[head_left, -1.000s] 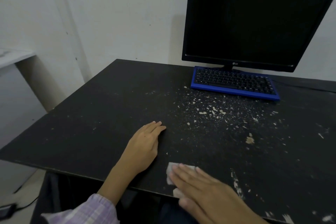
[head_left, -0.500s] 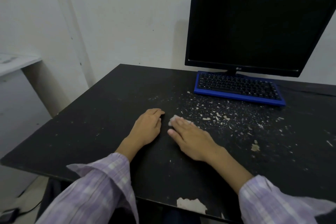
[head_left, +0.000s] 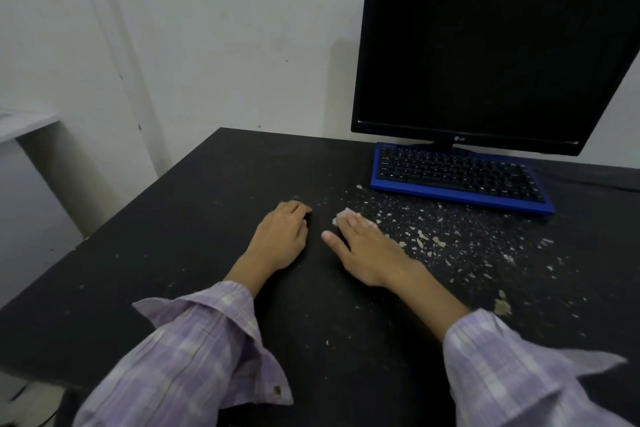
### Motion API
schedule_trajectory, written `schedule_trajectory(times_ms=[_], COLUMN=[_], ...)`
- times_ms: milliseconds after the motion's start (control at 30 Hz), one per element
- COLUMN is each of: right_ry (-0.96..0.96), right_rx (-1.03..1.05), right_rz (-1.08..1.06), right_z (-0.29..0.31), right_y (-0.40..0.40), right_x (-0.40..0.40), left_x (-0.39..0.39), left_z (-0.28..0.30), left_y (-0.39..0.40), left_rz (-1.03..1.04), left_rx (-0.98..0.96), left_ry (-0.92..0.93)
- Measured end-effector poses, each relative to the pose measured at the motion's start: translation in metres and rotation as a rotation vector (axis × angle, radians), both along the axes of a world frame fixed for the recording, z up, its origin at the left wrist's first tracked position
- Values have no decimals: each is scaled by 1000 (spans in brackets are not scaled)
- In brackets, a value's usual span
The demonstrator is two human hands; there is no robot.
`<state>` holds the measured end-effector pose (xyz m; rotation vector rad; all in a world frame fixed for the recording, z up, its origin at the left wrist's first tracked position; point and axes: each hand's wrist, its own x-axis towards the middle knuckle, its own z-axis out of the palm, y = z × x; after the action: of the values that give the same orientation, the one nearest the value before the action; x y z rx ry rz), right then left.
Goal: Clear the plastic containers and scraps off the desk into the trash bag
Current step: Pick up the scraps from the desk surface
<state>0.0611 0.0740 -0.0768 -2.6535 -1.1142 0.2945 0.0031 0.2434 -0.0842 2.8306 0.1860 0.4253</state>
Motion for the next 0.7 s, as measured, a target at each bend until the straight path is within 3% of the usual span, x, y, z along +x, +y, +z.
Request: schedule_trajectory(times_ms=[333,567,700], right_ry=[-21,0,37], right_rx=[-35,-43,-27], right_rz=[2,-218,-197], right_z=[-2,0,6], right_y=[46,83,94], right_x=[59,111,135], left_x=[33,43,44], left_z=[-3,-4,-4], left_y=[15,21,22], left_rz=[11,11,17], left_rx=[34,28,27], left_ry=[17,17,28])
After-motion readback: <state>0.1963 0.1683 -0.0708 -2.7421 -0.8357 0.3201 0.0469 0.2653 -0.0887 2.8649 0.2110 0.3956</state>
